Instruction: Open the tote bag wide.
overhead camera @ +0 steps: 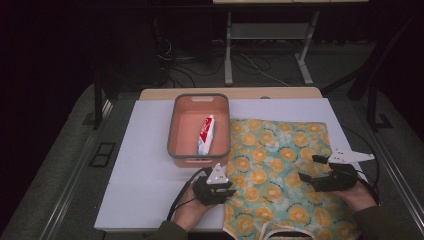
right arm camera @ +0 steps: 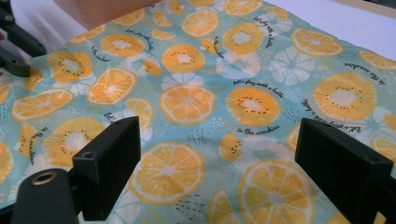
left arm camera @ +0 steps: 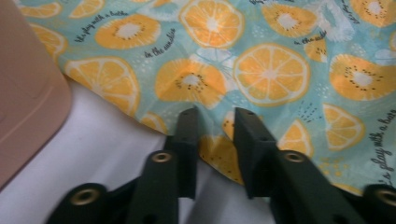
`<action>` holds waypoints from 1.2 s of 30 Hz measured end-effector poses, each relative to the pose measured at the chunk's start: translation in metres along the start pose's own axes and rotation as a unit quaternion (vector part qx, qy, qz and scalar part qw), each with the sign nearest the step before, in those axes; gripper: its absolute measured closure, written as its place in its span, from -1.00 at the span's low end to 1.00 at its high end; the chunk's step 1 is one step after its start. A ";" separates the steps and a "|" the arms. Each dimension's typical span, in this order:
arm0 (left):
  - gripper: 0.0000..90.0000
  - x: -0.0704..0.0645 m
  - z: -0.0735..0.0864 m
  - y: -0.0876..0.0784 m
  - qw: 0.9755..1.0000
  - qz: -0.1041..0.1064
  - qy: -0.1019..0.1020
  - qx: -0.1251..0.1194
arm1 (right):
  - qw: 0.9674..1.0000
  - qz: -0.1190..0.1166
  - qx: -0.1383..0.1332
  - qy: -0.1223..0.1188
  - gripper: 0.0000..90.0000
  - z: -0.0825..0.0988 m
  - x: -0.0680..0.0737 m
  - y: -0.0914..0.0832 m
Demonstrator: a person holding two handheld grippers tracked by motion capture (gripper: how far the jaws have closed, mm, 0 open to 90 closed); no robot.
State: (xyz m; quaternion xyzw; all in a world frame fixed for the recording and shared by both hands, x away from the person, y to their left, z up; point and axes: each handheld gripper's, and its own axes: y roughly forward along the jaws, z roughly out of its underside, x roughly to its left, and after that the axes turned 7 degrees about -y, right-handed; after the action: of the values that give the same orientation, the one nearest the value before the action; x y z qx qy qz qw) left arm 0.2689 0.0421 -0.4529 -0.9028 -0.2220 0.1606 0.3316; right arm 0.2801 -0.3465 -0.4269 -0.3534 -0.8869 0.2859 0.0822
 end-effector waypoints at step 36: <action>-0.17 -0.018 0.008 -0.027 0.999 0.016 -0.038 -0.014 | 1.000 0.000 0.001 -0.004 -0.69 0.000 0.001 0.000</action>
State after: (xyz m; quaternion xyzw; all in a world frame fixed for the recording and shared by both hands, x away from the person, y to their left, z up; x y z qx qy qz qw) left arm 0.2425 0.0557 -0.4381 -0.9040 -0.2227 0.1971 0.3073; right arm 0.2794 -0.3461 -0.4270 -0.3524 -0.8868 0.2883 0.0795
